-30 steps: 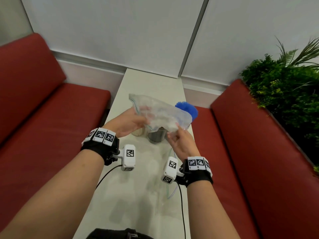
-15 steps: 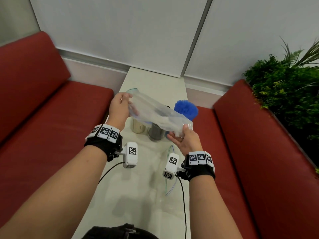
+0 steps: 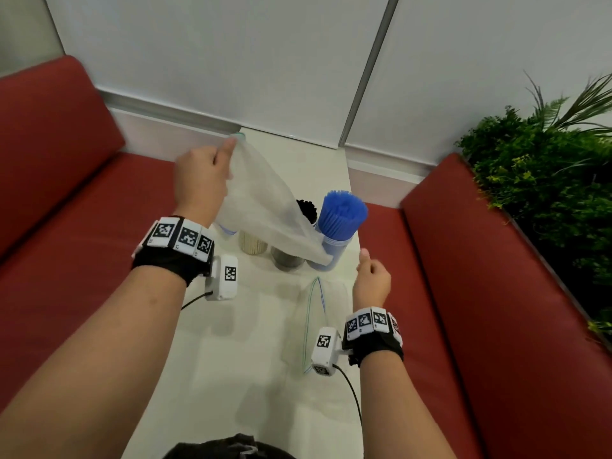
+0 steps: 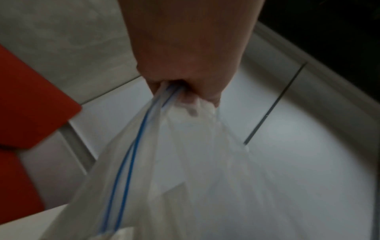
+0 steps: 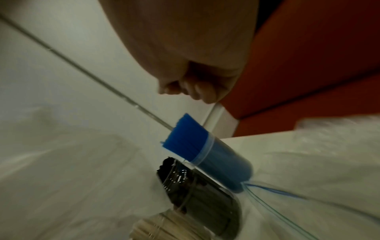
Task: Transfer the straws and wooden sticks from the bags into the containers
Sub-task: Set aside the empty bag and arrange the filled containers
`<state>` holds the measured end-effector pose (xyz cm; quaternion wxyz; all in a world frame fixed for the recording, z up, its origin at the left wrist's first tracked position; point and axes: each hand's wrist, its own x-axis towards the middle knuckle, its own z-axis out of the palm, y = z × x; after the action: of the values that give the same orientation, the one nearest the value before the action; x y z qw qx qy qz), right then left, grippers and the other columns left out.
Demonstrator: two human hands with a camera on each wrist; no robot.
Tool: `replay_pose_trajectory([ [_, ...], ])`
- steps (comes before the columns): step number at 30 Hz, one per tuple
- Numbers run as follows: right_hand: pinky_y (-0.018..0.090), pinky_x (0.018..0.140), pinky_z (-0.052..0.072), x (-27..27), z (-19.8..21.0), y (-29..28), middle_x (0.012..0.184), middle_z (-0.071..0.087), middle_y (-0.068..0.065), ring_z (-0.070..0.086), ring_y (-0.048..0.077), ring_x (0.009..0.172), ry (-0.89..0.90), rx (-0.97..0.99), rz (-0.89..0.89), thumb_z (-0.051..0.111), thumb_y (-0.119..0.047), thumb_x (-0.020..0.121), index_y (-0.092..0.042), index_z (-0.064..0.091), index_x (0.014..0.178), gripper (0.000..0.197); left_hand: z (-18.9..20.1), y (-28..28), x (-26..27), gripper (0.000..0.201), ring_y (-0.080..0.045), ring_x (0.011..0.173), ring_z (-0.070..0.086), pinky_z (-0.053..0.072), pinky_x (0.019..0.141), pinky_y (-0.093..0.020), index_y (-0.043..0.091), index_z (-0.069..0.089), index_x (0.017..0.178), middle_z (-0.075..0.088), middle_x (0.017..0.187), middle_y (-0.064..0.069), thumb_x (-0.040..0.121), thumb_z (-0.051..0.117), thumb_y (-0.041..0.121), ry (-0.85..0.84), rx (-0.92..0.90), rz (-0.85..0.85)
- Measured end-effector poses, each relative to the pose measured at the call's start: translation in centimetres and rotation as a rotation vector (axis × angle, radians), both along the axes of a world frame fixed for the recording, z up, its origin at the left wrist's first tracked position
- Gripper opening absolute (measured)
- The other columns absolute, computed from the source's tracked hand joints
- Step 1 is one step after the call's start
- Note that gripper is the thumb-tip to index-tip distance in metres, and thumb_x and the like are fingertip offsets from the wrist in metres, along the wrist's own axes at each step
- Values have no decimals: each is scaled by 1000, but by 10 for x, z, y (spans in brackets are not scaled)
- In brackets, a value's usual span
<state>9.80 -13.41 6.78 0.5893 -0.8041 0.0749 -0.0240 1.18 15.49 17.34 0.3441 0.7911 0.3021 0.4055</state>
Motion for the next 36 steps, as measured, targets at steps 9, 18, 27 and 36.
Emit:
replay_pose_trajectory([
  [9, 44, 96, 42, -24, 31, 69, 94, 65, 0, 58, 23, 94, -292, -559, 605, 63, -26, 95, -14, 63, 104, 15, 17, -56, 25, 58, -15, 27, 50, 37, 29, -21, 9, 56, 65, 57, 53, -10, 92, 52, 60, -24, -203, -255],
  [18, 18, 50, 37, -10, 19, 41, 53, 59, -15, 51, -2, 48, -64, -169, 671, 60, -38, 101, -29, 57, 63, 39, 33, -46, 25, 59, -10, 51, 59, 47, 55, -22, 19, 65, 90, 60, 54, -1, 76, 58, 76, 21, -21, -361],
  [27, 30, 69, 58, -14, 30, 30, 103, 76, 12, 75, 22, 90, 260, 559, 618, 55, -40, 103, 3, 63, 129, 51, -26, -59, 35, 84, -8, 118, 50, 33, 99, -29, 34, 30, 145, 55, 122, 9, 76, 75, 53, 191, -12, -628],
  [36, 44, 102, 52, -18, 23, 21, 137, 61, 25, 60, 38, 127, 411, 699, 743, 68, -48, 94, -3, 63, 135, 61, -46, -76, 51, 26, -13, 89, 53, 45, 77, -26, 13, 58, 104, 53, 98, 3, 88, 65, 32, 198, 120, -626],
])
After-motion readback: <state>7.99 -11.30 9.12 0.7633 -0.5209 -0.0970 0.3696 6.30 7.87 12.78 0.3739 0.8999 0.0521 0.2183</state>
